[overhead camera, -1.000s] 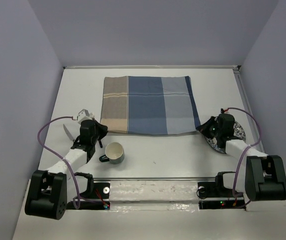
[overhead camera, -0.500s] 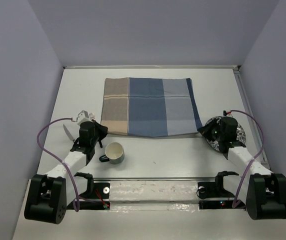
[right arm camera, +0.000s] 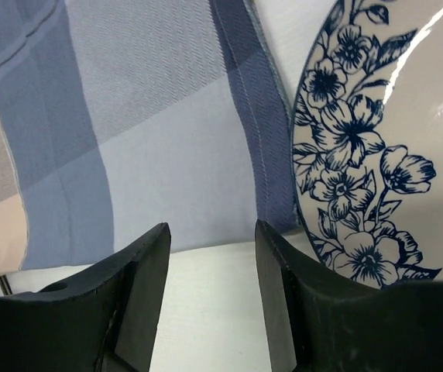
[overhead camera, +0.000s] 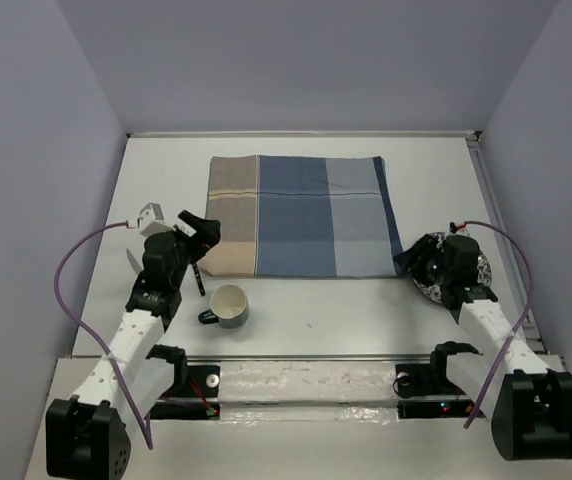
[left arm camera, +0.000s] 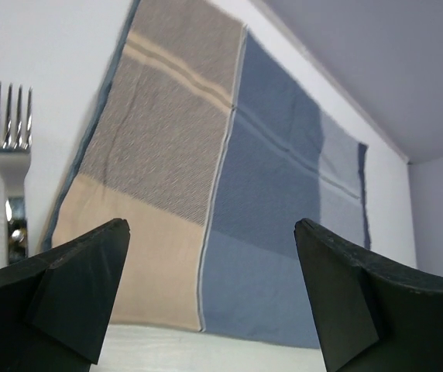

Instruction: Set the dinner table for one person

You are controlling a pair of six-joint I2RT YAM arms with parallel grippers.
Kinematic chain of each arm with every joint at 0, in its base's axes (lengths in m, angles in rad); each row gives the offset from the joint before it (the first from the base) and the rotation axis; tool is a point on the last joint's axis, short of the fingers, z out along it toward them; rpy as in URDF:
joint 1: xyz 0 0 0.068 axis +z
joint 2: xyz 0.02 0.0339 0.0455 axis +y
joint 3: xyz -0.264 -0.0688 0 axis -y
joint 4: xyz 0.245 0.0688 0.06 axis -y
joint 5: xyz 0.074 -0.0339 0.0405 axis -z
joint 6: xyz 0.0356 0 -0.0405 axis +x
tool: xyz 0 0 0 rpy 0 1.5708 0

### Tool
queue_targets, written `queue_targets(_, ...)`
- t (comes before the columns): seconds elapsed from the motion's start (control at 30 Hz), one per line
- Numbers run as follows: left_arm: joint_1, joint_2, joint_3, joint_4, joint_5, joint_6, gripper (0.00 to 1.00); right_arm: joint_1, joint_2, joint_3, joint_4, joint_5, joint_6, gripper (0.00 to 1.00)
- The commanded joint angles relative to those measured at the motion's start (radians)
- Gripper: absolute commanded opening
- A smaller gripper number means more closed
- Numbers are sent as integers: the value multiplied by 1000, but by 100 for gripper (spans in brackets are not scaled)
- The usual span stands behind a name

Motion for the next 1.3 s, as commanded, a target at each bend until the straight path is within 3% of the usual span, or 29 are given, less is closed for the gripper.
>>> queue_targets(0.0, 5, -59, 120, -34, -18, 38, 99, 4, -60, 76, -59, 17, -35, 54)
queue_targets(0.23, 5, -83, 279, -91, 21, 129, 99, 30, -51, 126, -66, -29, -82, 56)
queue_targets(0.4, 5, -71, 394, -152, 79, 267, 99, 168, 61, 185, -43, 55, -102, 58)
queue_targets(0.43, 4, -80, 401, -160, 85, 284, 99, 168, 87, 169, -32, 58, -90, 54)
queue_targets(0.57, 4, -100, 399, -168, 78, 338, 99, 168, 150, 97, 74, 104, -47, 12)
queue_targets(0.73, 4, -83, 391, -165, 93, 371, 99, 177, 245, 65, 132, 110, -9, 0)
queue_targets(0.9, 4, -91, 361, -149, 75, 381, 99, 252, 297, 105, 169, 89, -25, 0)
queue_targets(1.07, 5, -74, 379, -183, 42, 387, 99, 499, 358, 281, 120, 181, -58, 0)
queue_targets(1.13, 5, -82, 382, -192, 4, 390, 99, 623, 389, 370, 94, 230, -85, 9)
queue_targets(1.17, 5, -94, 382, -192, -8, 390, 99, 658, 400, 402, 71, 262, -91, 19)
queue_targets(1.27, 5, -106, 382, -192, -15, 390, 99, 798, 444, 526, 34, 308, -131, 39)
